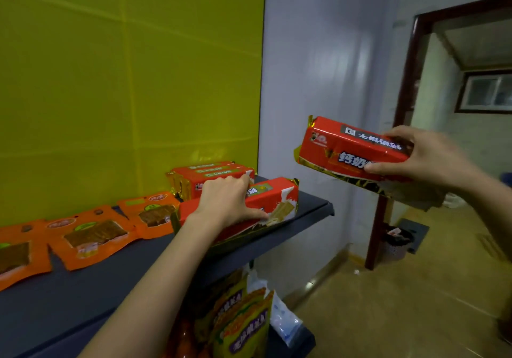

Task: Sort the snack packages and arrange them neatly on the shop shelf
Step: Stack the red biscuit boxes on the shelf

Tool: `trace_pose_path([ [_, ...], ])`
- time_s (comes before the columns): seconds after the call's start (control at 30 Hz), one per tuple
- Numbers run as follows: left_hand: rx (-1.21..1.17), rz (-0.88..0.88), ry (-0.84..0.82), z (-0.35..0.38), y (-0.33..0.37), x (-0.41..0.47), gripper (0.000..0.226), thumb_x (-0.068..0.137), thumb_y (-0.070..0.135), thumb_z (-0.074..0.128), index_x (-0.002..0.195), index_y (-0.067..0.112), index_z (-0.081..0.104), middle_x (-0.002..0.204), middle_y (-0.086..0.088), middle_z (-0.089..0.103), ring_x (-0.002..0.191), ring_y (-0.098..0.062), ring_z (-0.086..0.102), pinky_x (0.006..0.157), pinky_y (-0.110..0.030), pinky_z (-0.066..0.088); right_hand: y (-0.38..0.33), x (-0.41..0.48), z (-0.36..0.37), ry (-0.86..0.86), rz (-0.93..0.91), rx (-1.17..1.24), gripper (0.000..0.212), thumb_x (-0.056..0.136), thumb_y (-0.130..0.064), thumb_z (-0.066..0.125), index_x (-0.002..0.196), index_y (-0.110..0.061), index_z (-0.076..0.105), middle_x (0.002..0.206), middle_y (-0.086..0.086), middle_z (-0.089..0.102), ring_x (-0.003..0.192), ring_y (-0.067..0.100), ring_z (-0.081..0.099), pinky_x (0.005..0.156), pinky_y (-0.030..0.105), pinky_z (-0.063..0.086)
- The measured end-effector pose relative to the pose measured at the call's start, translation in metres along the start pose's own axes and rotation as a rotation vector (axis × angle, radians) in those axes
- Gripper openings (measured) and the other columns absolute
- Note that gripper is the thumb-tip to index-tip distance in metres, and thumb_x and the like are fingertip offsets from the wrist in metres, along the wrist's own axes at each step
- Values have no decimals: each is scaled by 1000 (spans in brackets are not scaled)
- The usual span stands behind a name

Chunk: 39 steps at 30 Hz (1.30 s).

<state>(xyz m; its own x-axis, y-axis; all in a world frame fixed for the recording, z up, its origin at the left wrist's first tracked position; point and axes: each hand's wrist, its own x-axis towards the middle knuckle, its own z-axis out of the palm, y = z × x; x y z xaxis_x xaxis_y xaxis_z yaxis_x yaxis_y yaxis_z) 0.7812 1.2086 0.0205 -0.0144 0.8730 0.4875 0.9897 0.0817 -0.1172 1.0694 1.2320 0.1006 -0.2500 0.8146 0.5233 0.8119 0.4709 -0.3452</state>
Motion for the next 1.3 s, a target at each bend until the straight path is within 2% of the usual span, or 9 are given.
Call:
trace_pose_path([
  [0.1, 0, -35, -21, 21, -3, 35, 80, 63, 78, 57, 117, 19, 49, 107, -3, 66, 97, -24, 62, 67, -29, 38, 16, 33, 21, -5, -58, 55, 91, 49, -59, 65, 129, -19, 50, 110, -1, 60, 92, 16, 56, 84, 34, 50],
  [0.27, 21, -75, -30, 56, -13, 88, 73, 62, 76, 60, 104, 18, 52, 106, -5, 66, 99, -26, 62, 70, -32, 41, 40, 86, 60, -141, -184, 176, 75, 55, -47, 75, 123, -28, 51, 97, -15, 55, 81, -2, 55, 66, 11, 40],
  [0.4, 73, -114, -58, 83, -23, 121, 70, 67, 69, 61, 113, 18, 54, 113, -10, 65, 107, -31, 60, 78, -35, 45, 51, 117, 100, -400, -296, 257, 62, 52, -49, 74, 109, -40, 52, 102, -19, 61, 91, 4, 63, 70, 14, 51],
  [0.57, 168, -146, -62, 110, -32, 147, 40, 88, 38, 52, 120, 16, 51, 114, -12, 63, 107, -32, 59, 70, -35, 40, 53, 150, 165, -615, -442, 262, 51, 64, -47, 77, 106, -46, 48, 109, -20, 60, 99, 2, 62, 79, 15, 55],
  [0.77, 123, -155, -81, 135, -42, 157, 66, 67, 73, 58, 100, 16, 59, 106, -5, 65, 100, -27, 62, 71, -33, 45, 46, 176, 221, -729, -603, 279, 54, 67, -48, 77, 112, -46, 47, 108, -25, 56, 103, 0, 59, 89, 20, 52],
  [0.9, -27, -171, 1, 117, -49, 158, 65, 73, 73, 51, 102, 17, 67, 107, -4, 66, 100, -22, 60, 79, -33, 48, 37, 190, 239, -705, -716, 259, 63, 65, -58, 73, 121, -40, 51, 121, -22, 55, 107, -2, 57, 94, 27, 51],
  [1.1, -309, -485, 388, 81, -61, 116, 58, 80, 58, 39, 89, 11, 71, 90, -10, 70, 87, -28, 61, 73, -34, 43, 19, 197, 257, -441, -907, 152, 72, 70, -64, 65, 134, -40, 42, 136, -19, 45, 123, 0, 39, 104, 22, 29],
  [1.17, -361, -600, 451, 76, -62, 97, 51, 84, 50, 44, 98, 9, 70, 99, -10, 69, 96, -28, 59, 80, -35, 42, 14, 195, 266, -322, -958, 192, 67, 71, -68, 60, 130, -38, 48, 132, -15, 49, 123, 6, 41, 100, 23, 26],
  [1.3, -610, -799, 568, 84, -43, 59, 37, 95, 31, 47, 125, 10, 56, 124, -3, 57, 112, -11, 48, 90, -24, 32, 12, 198, 288, -65, -1070, 178, 73, 74, -81, 33, 121, -32, 59, 130, -11, 58, 124, 14, 46, 111, 43, 26],
])
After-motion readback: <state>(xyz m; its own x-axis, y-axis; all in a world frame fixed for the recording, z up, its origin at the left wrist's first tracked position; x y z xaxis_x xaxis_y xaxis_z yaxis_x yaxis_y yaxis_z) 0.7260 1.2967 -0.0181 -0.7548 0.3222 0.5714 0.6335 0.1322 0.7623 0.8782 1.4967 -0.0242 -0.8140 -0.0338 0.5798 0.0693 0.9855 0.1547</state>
